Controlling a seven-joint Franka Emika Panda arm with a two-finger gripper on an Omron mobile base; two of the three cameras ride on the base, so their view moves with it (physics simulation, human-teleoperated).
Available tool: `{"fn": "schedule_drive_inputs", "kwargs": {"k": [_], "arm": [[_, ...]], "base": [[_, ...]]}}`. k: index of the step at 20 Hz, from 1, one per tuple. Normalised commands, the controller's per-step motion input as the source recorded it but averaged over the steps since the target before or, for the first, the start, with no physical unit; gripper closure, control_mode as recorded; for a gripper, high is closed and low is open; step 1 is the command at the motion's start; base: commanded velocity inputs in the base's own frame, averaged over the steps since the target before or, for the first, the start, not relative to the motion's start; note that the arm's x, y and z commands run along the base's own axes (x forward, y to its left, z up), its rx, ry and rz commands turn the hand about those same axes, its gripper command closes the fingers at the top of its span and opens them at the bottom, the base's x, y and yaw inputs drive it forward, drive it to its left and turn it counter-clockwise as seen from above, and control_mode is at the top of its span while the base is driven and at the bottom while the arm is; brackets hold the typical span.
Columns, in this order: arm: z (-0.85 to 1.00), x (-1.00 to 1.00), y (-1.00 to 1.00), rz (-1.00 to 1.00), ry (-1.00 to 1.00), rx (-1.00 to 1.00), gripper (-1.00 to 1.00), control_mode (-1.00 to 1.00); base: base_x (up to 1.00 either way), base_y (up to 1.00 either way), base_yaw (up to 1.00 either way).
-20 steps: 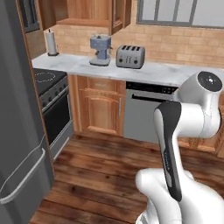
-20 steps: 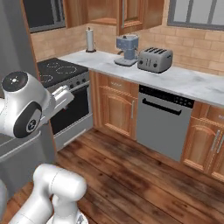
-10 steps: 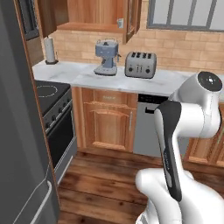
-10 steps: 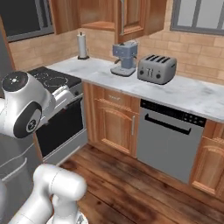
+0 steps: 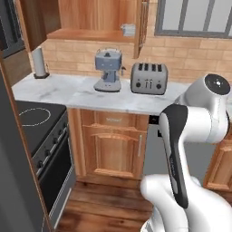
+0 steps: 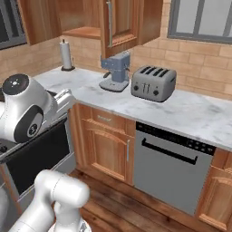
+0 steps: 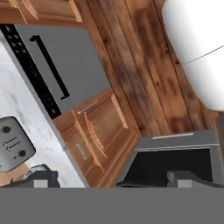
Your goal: Retrieve the tupperware and aluminum foil from the cabinet and place them on the dining counter near the plate with sweet potato and cucumber to prepare for storing leftovers.
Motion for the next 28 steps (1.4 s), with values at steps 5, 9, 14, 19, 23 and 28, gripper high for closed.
{"fn": "schedule_drive_inputs", "kwargs": {"k": [5, 9, 14, 19, 23, 28], "arm": [[0.0, 0.0, 0.0, 0.0, 0.0, 0.0, -1.0, 1.0], [0.0, 0.0, 0.0, 0.0, 0.0, 0.0, -1.0, 1.0], [0.0, 0.0, 0.0, 0.0, 0.0, 0.0, -1.0, 1.0], [0.0, 0.0, 0.0, 0.0, 0.0, 0.0, -1.0, 1.0], [0.0, 0.0, 0.0, 0.0, 0.0, 0.0, -1.0, 1.0], [0.0, 0.0, 0.0, 0.0, 0.0, 0.0, -1.0, 1.0]], "base": [[0.96, 0.46, -0.12], [0.87, 0.5, -0.08], [0.9, 0.15, -0.12], [0.89, 0.29, -0.18], [0.84, 0.64, -0.23], [0.85, 0.43, -0.3]]}}
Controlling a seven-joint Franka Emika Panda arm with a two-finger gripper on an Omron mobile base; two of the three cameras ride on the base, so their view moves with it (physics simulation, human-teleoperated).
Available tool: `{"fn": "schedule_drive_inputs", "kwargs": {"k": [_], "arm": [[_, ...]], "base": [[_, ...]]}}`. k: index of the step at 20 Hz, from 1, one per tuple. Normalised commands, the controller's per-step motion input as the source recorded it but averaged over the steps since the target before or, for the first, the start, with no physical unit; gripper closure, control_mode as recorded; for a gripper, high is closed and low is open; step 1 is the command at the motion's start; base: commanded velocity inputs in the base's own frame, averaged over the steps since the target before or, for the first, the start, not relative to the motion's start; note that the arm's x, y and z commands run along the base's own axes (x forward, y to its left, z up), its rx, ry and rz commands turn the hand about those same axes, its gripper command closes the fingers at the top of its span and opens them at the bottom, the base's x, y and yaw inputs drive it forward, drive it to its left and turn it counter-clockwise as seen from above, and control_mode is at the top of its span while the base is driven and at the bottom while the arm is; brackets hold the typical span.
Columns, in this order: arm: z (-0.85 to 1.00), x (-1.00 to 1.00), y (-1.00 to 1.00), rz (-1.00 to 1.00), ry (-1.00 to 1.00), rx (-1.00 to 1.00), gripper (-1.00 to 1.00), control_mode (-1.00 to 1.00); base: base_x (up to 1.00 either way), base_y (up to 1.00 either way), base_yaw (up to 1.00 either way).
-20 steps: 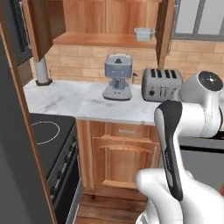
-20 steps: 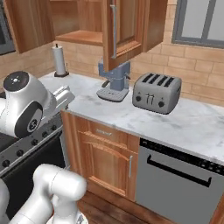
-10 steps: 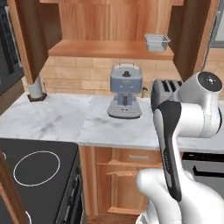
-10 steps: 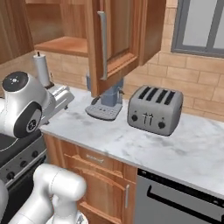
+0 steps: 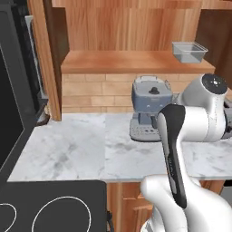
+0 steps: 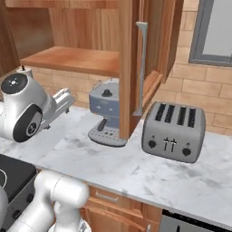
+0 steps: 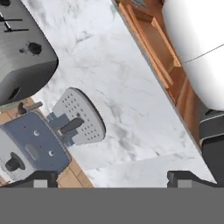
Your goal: Retrieve the tupperware and aluminum foil from the cabinet and place them on the dining counter near the plate with sweet potato and cucumber to prepare for storing leftovers.
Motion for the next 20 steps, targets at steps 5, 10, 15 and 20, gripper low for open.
{"fn": "schedule_drive_inputs", "kwargs": {"k": [5, 10, 15, 20], "arm": [[0.0, 0.0, 0.0, 0.0, 0.0, 0.0, -1.0, 1.0], [0.0, 0.0, 0.0, 0.0, 0.0, 0.0, -1.0, 1.0], [0.0, 0.0, 0.0, 0.0, 0.0, 0.0, -1.0, 1.0], [0.2, 0.39, -0.08, -0.38, -0.13, 0.0, -1.0, -1.0]], "base": [[0.77, 0.04, -0.42], [0.64, 0.0, -0.5], [0.51, -0.02, -0.53], [0.1, -0.03, -0.1]]}}
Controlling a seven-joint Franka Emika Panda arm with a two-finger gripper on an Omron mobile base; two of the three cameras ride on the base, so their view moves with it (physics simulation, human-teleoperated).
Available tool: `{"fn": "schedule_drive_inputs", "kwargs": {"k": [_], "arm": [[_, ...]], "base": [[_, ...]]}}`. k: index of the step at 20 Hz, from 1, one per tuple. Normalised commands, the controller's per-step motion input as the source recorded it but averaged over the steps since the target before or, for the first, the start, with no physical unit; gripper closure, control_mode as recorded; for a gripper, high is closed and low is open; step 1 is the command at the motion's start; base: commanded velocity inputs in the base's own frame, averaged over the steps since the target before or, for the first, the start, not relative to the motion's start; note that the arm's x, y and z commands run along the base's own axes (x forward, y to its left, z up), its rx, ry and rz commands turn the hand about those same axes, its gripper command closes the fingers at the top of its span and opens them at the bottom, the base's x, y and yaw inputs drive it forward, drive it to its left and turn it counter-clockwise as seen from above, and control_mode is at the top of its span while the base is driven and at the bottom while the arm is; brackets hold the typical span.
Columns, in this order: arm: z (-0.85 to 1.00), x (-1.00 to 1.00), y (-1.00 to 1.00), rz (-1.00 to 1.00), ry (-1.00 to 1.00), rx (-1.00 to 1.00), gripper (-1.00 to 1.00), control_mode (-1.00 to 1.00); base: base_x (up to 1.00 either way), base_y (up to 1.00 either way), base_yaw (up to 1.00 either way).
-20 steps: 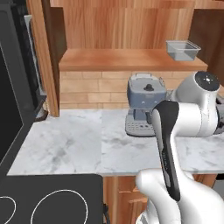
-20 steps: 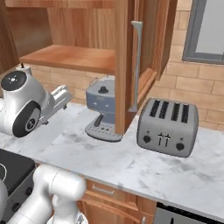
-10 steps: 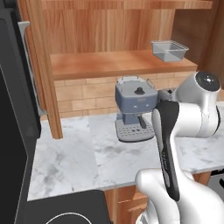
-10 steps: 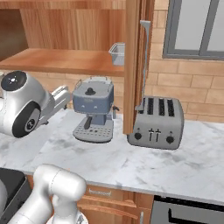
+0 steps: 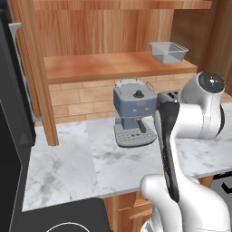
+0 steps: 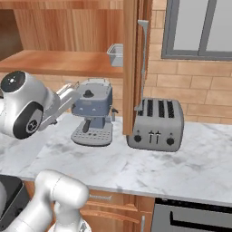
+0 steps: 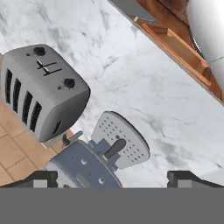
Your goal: Retrieve the tupperware and aluminum foil from the cabinet and place them on the dining counter near the plate with sweet potato and cucumber to prepare for storing leftovers.
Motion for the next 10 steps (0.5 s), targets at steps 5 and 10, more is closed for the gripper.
{"fn": "schedule_drive_inputs", "kwargs": {"k": [5, 10], "arm": [[0.45, 0.46, 0.0, -0.41, -0.26, 0.0, -1.0, -1.0], [0.51, 0.43, 0.0, -0.37, -0.27, 0.0, -1.0, -1.0]], "base": [[0.0, 0.0, 0.0], [0.0, 0.0, 0.0]]}}
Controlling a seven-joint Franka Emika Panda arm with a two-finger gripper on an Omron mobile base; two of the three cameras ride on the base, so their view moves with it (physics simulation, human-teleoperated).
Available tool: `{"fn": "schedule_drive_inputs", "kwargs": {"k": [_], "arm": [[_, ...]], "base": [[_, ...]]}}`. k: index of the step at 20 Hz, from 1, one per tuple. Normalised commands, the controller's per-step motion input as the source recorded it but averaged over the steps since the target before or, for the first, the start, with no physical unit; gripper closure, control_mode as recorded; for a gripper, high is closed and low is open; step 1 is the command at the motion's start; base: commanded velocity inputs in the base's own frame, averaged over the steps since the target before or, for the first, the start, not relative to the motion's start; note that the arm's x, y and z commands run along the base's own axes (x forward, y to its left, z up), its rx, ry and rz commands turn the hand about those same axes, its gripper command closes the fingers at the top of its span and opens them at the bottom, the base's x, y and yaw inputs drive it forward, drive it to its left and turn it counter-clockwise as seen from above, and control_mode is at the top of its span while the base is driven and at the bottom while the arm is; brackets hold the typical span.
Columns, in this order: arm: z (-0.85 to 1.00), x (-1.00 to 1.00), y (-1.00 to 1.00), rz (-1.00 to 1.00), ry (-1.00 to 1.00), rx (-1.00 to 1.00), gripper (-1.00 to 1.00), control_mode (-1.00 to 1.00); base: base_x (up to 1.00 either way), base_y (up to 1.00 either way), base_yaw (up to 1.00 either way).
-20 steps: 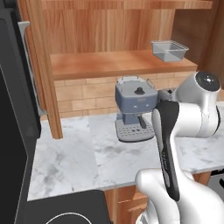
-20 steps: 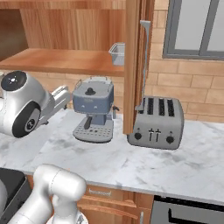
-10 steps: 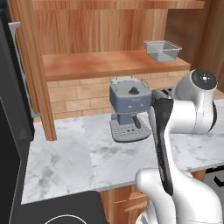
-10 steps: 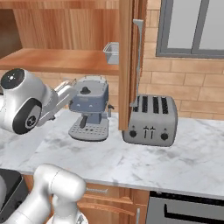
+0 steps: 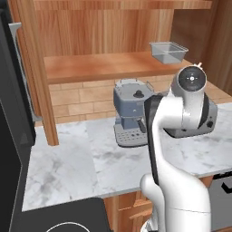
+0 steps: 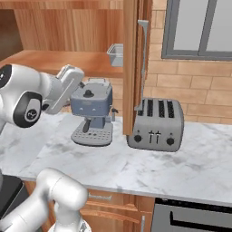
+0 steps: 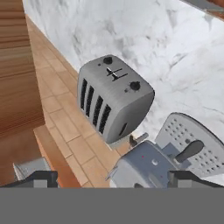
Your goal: Retrieve the tupperware and aluminum foil from the cabinet and place them on the dining counter near the plate with sweet potato and cucumber to prepare for storing leftovers.
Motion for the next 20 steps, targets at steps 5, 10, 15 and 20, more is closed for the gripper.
{"fn": "schedule_drive_inputs", "kwargs": {"k": [5, 10, 15, 20], "arm": [[0.2, 0.26, -0.04, -0.23, -0.15, 0.16, -1.0, -1.0], [0.24, 0.27, -0.14, -0.22, -0.13, 0.4, -1.0, -1.0], [0.81, 0.43, 0.0, -0.19, -0.18, 0.36, -1.0, -1.0], [0.61, 0.41, 0.0, -0.07, 0.06, 0.08, -1.0, -1.0]], "base": [[0.0, 0.0, 0.0], [0.0, 0.0, 0.0], [0.0, 0.0, 0.0], [0.0, 0.0, 0.0]]}}
